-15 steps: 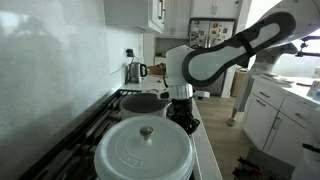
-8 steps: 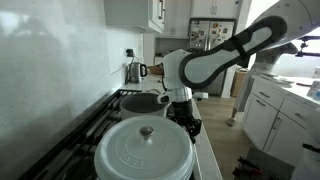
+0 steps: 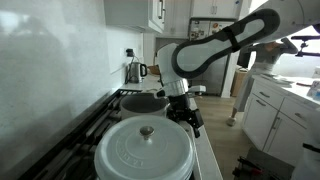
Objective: Turn on the first knob on the left side of the stove
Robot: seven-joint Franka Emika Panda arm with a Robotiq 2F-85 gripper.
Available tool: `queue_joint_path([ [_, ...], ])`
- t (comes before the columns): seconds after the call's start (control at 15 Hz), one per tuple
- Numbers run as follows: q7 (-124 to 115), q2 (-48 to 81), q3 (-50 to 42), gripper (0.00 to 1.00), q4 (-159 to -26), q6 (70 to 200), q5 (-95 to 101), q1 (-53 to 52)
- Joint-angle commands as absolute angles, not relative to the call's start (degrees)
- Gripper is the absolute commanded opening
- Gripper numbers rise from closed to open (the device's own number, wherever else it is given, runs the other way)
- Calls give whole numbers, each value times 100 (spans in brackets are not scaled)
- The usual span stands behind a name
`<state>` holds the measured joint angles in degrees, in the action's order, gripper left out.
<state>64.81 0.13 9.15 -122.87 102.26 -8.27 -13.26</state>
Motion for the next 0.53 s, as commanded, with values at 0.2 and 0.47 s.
queue_joint_path([
  [0.2, 6079, -91, 1030, 100, -11818, 9671, -1378, -1265],
  [0.47, 5714, -348, 1038, 100, -11841, 9616, -1563, -1273],
])
